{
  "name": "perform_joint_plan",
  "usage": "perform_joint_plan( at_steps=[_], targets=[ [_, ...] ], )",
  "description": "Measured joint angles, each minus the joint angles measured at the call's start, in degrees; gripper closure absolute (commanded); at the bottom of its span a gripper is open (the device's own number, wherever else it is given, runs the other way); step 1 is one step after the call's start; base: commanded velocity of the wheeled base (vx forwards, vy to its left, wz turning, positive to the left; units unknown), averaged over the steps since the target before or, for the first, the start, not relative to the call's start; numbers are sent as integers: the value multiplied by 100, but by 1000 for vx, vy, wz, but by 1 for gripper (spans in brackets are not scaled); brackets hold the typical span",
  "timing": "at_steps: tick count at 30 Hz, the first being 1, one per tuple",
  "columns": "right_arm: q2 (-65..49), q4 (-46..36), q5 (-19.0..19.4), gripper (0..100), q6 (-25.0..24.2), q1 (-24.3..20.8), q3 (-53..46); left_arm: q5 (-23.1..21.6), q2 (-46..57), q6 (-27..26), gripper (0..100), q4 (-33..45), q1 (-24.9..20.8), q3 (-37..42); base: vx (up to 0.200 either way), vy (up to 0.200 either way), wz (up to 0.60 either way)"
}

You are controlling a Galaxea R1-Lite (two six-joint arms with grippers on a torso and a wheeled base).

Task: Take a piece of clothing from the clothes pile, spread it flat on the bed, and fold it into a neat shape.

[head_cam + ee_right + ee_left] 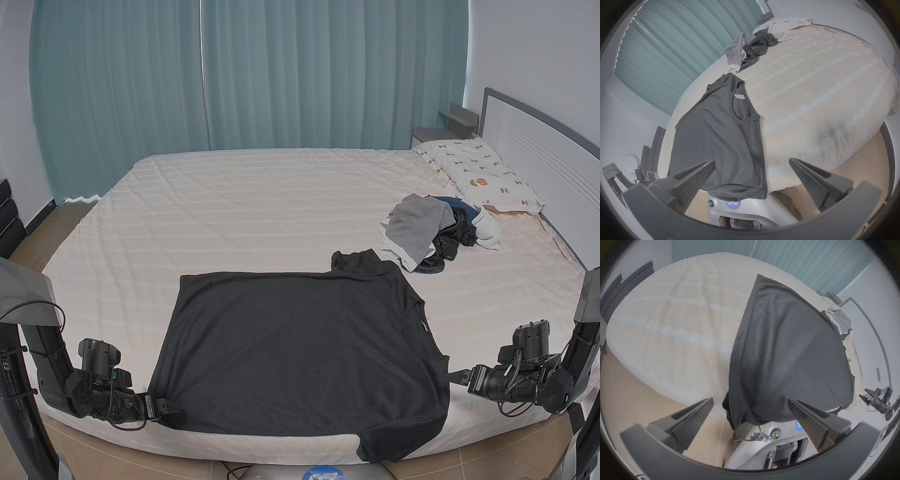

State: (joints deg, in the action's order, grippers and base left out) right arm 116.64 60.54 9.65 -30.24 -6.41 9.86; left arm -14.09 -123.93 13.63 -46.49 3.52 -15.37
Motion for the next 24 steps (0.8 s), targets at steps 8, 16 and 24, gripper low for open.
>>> perform_joint_plan(
  at_steps=[8, 16, 24],
  targets=[
    [-38, 0, 0, 0, -2, 9, -39, 116, -134, 65, 0, 0, -141, -74, 0, 0, 0],
    [-40, 0, 0, 0, 0, -11, -27, 134, -187, 205, 0, 33, -322, -89, 0, 0, 0],
    [-27, -2, 0, 0, 0, -26, -37, 151, -197, 224, 100, 43, -339, -133, 0, 0, 0]
  ],
)
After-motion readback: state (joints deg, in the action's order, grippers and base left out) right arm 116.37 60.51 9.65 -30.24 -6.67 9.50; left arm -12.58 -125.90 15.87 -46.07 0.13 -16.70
